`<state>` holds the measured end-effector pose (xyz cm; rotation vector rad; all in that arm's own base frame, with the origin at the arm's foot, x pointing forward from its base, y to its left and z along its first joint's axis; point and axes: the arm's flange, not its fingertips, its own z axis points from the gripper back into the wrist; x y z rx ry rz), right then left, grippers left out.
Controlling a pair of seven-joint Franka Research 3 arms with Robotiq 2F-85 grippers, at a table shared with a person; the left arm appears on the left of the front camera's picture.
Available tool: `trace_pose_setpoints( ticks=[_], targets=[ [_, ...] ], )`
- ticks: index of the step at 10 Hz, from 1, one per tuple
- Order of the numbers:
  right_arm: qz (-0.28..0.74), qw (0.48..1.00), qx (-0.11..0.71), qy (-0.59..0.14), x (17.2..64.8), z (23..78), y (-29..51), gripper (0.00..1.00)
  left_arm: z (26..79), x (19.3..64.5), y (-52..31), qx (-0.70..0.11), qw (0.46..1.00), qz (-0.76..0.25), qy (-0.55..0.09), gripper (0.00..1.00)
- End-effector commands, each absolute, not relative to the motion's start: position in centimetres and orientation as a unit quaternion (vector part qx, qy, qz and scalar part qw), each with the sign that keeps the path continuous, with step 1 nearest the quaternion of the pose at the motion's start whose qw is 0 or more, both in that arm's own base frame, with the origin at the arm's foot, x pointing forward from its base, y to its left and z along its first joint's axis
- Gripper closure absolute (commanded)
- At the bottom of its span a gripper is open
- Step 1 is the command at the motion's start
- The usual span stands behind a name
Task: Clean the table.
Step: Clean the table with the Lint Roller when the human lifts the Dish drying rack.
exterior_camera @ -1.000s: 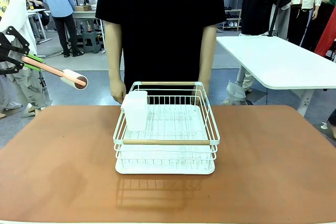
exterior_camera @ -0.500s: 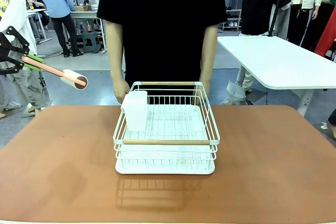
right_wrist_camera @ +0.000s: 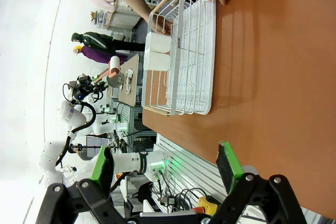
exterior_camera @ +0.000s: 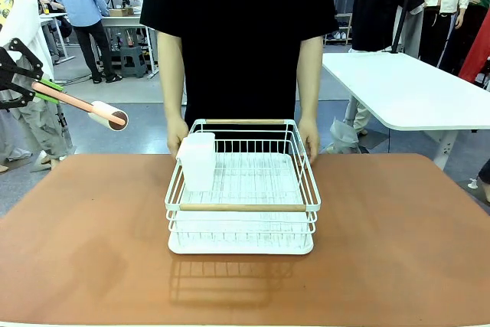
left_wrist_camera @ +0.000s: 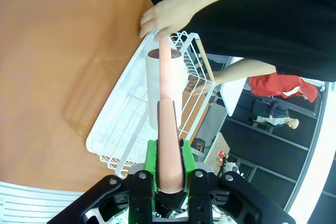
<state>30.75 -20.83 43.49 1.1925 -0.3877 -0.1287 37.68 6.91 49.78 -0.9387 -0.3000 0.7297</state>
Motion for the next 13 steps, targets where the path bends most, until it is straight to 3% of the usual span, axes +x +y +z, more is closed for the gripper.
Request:
trace_pose_setpoints(
  ticks=[1, 7, 8, 9, 11, 13],
  targets=[
    [-0.055, 0.805, 0.561, -0.186, 30.6, 43.9, -20.8, 0.00, 49.9, 37.6, 6.9, -0.441, 0.818, 0.342, -0.142, 1.00],
    [-0.055, 0.805, 0.561, -0.186, 30.6, 43.9, -20.8, 0.00, 49.9, 37.6, 6.9, -0.441, 0.818, 0.342, -0.142, 1.00],
    [-0.055, 0.805, 0.561, -0.186, 30.6, 43.9, -20.8, 0.00, 49.8, 37.7, 6.9, -0.440, 0.818, 0.342, -0.141, 0.81],
    [-0.055, 0.805, 0.561, -0.186, 30.6, 43.9, -20.8, 0.00, 49.9, 37.8, 7.3, -0.447, 0.819, 0.330, -0.145, 1.00],
    [-0.055, 0.805, 0.561, -0.186, 30.6, 43.9, -20.8, 0.00, 51.1, 38.5, 8.1, -0.429, 0.841, 0.294, -0.149, 1.00],
    [-0.055, 0.805, 0.561, -0.186, 30.6, 43.9, -20.8, 0.00, 52.7, 40.8, 8.4, -0.364, 0.906, 0.182, -0.121, 1.00]
  ],
)
